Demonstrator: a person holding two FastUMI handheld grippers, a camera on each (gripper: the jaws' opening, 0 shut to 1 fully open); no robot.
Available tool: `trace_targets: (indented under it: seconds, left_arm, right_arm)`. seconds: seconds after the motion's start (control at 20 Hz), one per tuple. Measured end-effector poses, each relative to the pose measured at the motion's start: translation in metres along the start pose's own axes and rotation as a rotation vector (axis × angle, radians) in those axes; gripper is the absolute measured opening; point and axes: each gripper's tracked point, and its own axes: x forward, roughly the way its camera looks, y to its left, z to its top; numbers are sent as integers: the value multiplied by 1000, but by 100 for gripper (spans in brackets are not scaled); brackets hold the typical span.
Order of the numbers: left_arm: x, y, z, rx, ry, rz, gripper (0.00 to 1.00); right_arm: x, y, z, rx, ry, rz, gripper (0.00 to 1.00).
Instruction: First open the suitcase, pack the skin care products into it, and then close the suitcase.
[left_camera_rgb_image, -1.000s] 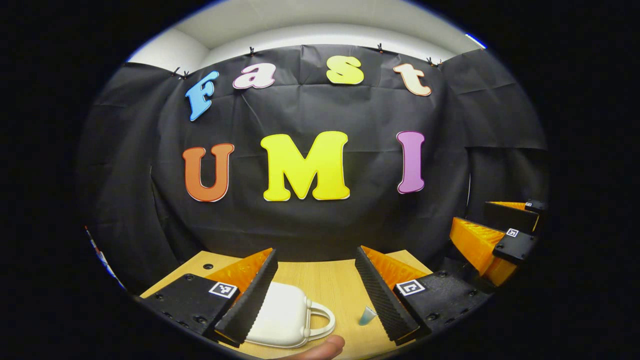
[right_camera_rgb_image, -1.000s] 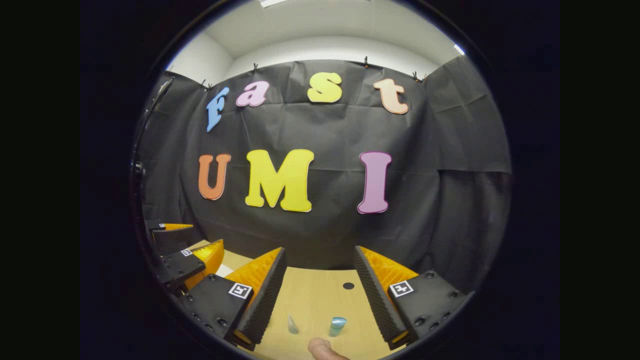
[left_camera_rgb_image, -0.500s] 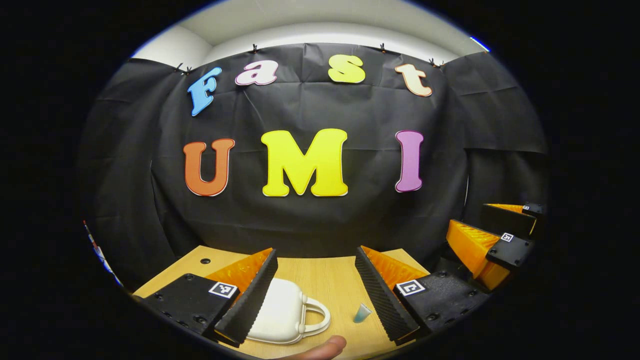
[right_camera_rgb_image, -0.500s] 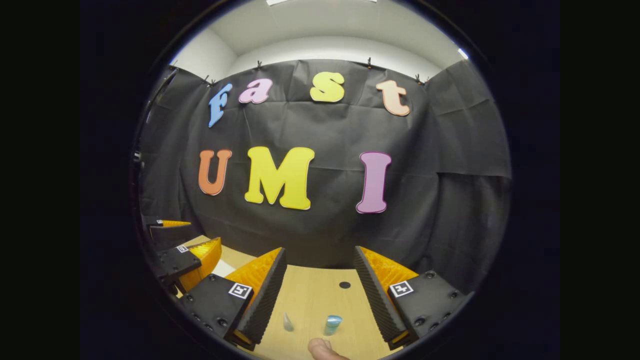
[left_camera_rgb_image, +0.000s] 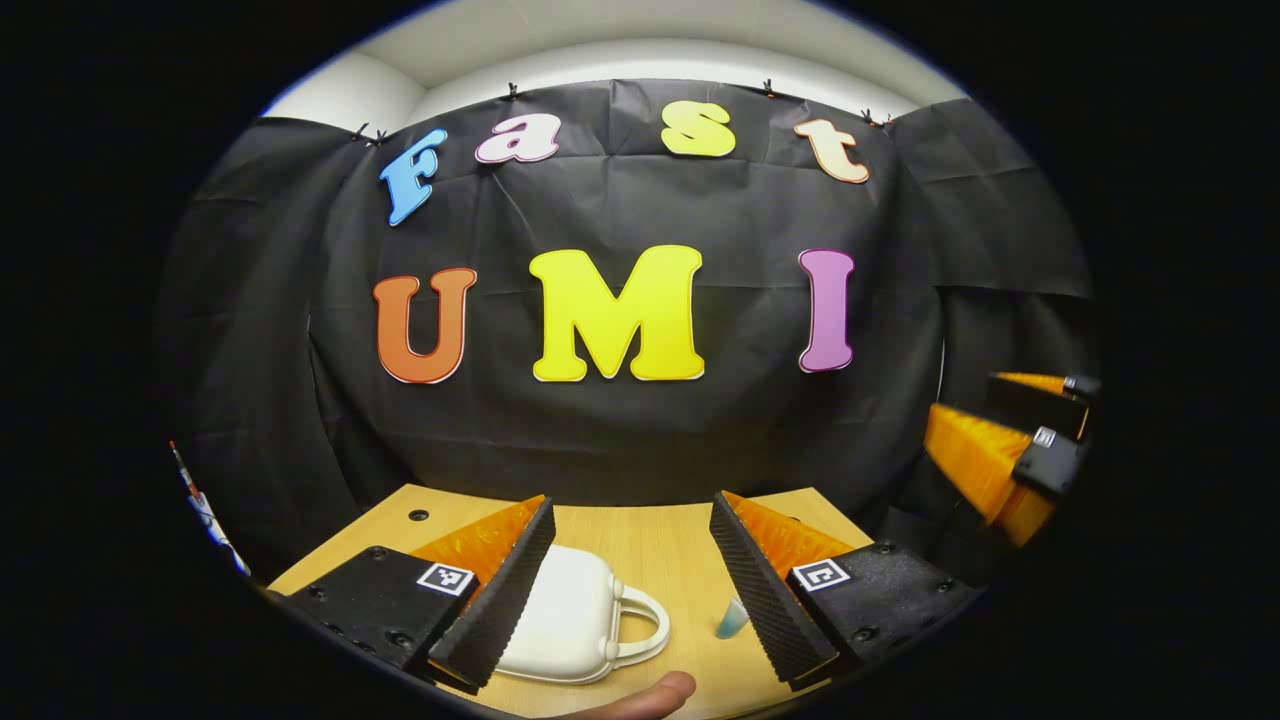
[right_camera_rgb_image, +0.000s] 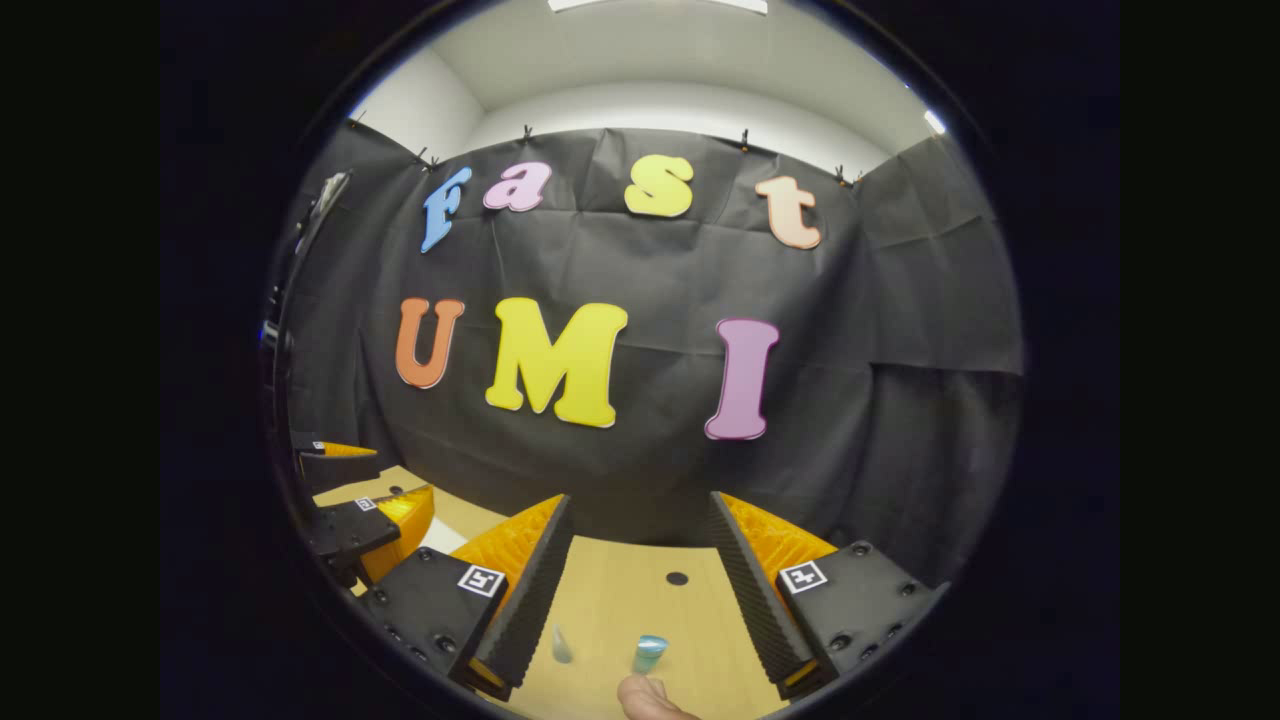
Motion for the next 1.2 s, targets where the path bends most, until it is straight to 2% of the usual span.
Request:
trace_targets:
  seconds: [0.2,0.3,0.45,0.55,0.7,0.85,1.0,1.2]
  left_arm:
    - [9,-8,-26,160,-34,2,99]
    - [15,-18,-43,229,-54,-21,99]
    - [26,-27,-81,343,-25,-25,99]
    - [36,-38,-109,464,-6,-34,98]
    - [49,-52,-159,674,12,-87,98]
    - [56,-53,-200,875,43,-108,97]
    - [64,-40,-239,1004,117,-94,98]
    - [81,-22,-262,1144,200,-30,96]
  right_arm:
    - [-3,-37,-12,-70,-7,-51,81]
    - [-10,-45,-21,-5,15,-23,81]
    - [-16,-73,-29,58,39,-54,80]
    - [-17,-87,-38,67,49,-83,81]
    - [-16,-104,-51,86,81,-115,81]
    - [-14,-113,-66,124,124,-131,81]
    - [-13,-125,-77,138,153,-151,81]
    - [-15,-139,-88,130,184,-174,81]
